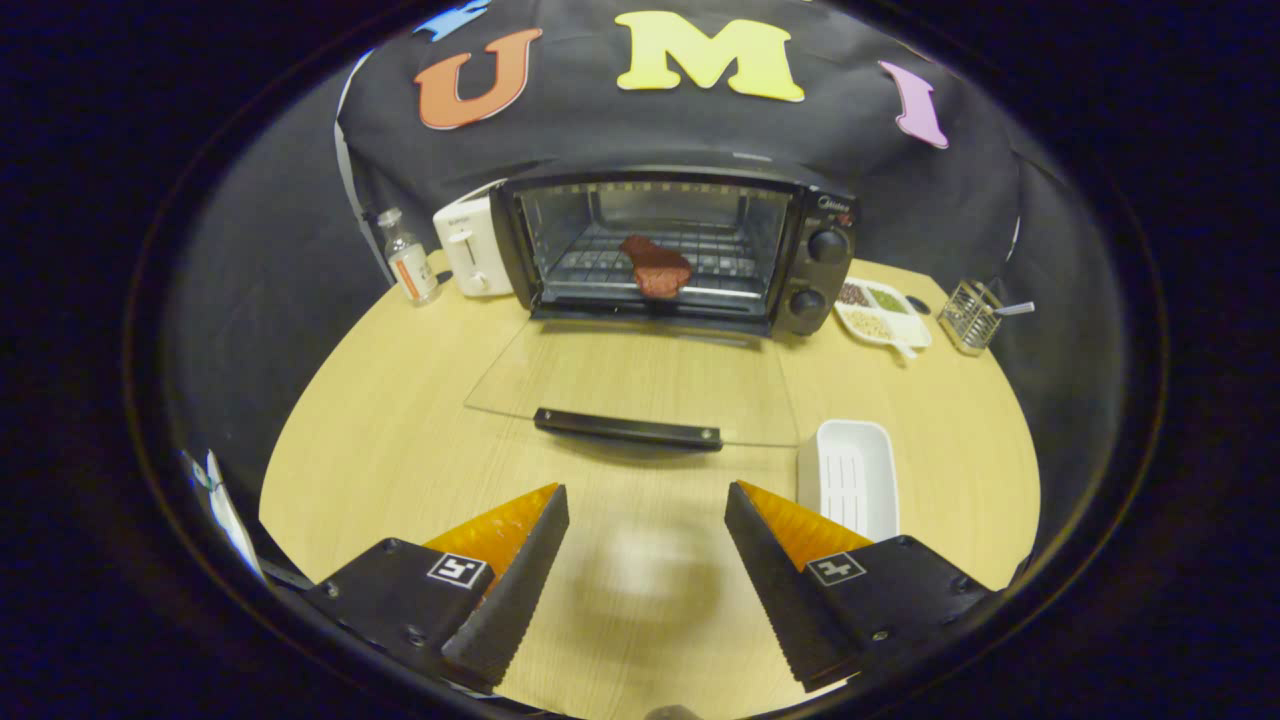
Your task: Open the toaster oven, put the food inside, and close the toaster oven door.
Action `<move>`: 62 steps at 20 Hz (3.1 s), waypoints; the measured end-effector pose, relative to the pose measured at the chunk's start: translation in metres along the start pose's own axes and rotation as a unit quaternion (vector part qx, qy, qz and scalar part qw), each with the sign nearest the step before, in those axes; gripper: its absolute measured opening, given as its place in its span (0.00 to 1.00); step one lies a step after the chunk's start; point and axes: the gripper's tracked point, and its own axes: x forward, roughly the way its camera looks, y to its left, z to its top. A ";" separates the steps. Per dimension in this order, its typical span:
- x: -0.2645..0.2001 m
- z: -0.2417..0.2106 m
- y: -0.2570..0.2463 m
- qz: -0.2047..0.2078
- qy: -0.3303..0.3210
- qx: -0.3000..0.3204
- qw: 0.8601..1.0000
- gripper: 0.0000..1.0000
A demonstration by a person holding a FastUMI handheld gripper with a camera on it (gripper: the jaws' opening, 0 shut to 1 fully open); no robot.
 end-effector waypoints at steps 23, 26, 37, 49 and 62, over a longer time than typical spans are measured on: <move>0.081 0.023 -0.002 -0.034 0.072 0.038 0.996 1.00; 0.065 0.050 0.002 -0.032 0.040 0.020 0.998 1.00; 0.056 0.152 0.002 -0.035 -0.028 0.002 0.999 1.00; 0.022 0.194 -0.007 -0.024 -0.088 0.012 0.996 1.00; -0.235 0.267 -0.098 -0.047 -0.310 0.002 0.950 1.00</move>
